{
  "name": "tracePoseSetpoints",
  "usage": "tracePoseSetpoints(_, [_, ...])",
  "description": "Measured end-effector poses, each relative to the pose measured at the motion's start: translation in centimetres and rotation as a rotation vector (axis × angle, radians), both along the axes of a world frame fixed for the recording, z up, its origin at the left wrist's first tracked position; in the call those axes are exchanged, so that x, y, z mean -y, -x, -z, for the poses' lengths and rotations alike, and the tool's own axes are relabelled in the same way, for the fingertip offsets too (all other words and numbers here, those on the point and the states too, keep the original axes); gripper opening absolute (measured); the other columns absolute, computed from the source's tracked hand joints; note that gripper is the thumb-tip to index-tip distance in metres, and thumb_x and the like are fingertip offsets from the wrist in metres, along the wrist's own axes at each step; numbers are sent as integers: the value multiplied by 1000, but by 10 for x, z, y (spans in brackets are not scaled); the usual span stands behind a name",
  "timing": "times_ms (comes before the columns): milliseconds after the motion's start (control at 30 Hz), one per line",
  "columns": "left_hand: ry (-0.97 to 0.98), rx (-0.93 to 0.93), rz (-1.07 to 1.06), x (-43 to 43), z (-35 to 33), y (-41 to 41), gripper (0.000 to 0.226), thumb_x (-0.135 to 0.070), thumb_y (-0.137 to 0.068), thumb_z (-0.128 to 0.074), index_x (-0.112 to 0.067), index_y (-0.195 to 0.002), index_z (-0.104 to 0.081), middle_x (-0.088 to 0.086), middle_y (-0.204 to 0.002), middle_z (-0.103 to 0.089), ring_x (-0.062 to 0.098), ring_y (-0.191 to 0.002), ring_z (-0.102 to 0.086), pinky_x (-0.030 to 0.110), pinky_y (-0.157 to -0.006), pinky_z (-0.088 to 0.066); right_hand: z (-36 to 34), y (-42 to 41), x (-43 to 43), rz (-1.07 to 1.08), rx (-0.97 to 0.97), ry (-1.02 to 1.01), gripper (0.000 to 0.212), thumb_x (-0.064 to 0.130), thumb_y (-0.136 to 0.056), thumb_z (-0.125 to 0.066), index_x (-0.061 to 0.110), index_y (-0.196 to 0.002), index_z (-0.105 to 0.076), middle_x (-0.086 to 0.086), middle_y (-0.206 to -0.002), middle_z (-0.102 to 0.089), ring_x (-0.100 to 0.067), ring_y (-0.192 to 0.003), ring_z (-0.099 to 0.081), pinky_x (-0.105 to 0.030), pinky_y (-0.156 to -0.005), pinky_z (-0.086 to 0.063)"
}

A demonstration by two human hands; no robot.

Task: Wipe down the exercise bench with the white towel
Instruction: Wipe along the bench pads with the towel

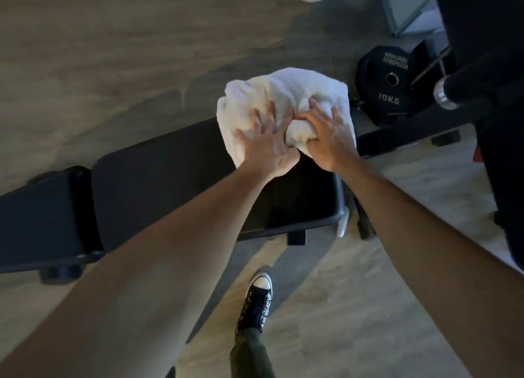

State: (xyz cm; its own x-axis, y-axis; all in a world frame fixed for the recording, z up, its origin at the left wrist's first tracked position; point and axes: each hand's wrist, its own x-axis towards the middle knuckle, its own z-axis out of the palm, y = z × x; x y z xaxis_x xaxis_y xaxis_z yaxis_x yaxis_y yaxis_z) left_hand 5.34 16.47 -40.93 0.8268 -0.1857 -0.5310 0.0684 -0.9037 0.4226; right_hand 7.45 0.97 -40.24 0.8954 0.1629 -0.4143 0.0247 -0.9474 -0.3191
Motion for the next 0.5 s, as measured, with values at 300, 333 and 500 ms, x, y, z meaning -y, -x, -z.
tracePoseSetpoints(300, [19,208,91,-16,47,133,86,-57,-87,-26,-37,-164,6,6,-175,15,38,-160,13,77,-119,-6,18,155,-27,89,184,155,61,17,-84,-54,31,-143,-47,3,-172,-24,-39,-160,-2,-75,-120,-5])
tracePoseSetpoints(333, [7,220,104,-23,50,143,86,-57,-88,-30,-37,-164,5,6,-175,14,38,-160,13,77,-119,-8,20,168,-34,88,182,175,66,18,-82,-62,32,-145,-46,2,-172,-23,-38,-160,-2,-74,-121,-3])
tracePoseSetpoints(500, [-8,231,53,-69,61,205,88,-62,-91,-39,-35,-165,0,7,-175,7,39,-161,6,78,-119,-11,24,223,-83,46,143,143,69,31,-76,-54,31,-145,-49,-4,-171,-24,-41,-158,-6,-76,-120,-5])
